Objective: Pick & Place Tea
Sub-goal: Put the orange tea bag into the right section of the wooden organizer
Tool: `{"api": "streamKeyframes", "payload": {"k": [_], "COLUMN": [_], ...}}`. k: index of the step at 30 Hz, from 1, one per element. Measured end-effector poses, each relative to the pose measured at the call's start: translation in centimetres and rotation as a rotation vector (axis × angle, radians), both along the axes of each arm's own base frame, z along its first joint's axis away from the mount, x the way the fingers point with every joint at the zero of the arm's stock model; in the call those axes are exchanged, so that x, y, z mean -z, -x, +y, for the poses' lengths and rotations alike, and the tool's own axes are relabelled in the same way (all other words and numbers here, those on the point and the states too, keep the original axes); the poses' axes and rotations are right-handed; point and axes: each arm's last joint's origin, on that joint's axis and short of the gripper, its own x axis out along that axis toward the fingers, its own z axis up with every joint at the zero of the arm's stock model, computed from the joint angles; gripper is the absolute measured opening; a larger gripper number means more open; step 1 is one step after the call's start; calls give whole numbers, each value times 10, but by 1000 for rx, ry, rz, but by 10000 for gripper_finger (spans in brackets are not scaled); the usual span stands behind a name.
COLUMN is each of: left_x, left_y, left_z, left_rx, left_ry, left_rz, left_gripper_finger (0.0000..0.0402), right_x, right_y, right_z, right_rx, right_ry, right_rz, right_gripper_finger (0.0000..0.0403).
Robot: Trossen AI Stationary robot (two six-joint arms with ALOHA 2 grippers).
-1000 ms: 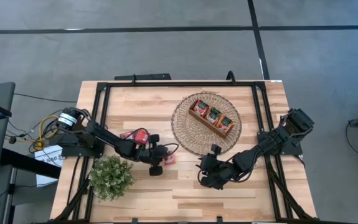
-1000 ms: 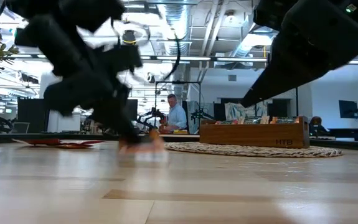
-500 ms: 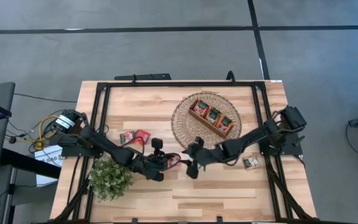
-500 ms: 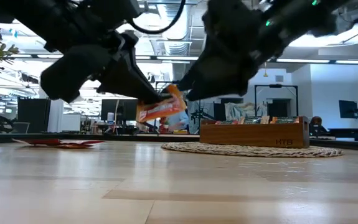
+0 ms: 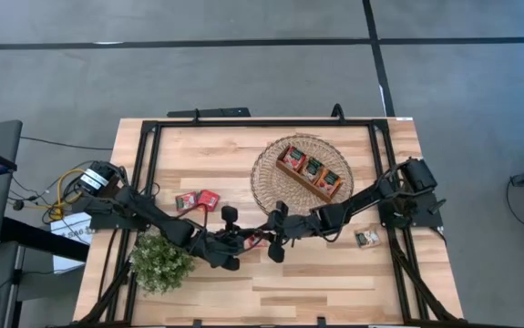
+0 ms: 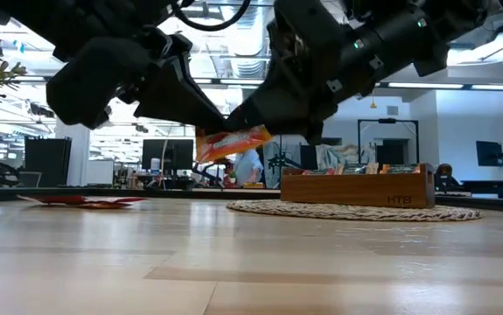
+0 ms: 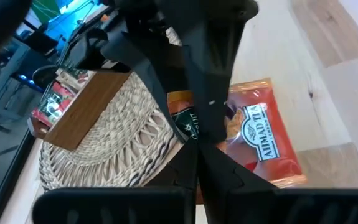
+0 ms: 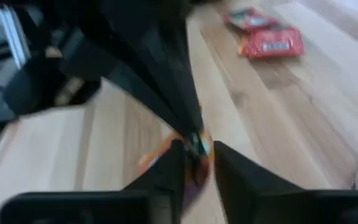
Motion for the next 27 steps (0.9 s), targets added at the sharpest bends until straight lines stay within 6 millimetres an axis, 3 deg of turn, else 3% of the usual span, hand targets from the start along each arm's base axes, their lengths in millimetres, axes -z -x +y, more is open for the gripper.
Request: {"api": "streamKeyframes", "payload": {"k": [4, 9, 14, 19, 27], "left_x": [-1, -3, -12, -8, 2], "left_y": [0, 2, 14, 13, 20], "left_z": [0, 2, 9, 18, 22], "left_rx": [-6, -32, -127, -171, 28], "left_ry": [-2, -58, -39, 65, 235], "left_rz": [-5, 9, 24, -21, -261], "left_gripper_finger": [1, 35, 110, 175, 185], "right_x": [-1, 0, 7, 5, -10], "right_y": [1, 5, 16, 28, 36], "right_z": [2, 9, 17, 30, 47], "right_rx": [-4, 32, 154, 230, 172], "right_ry": [28, 74, 184, 271, 336], "right_rz": [-1, 6, 16, -105, -302], "right_gripper_finger": [10, 3, 1, 1, 1]}}
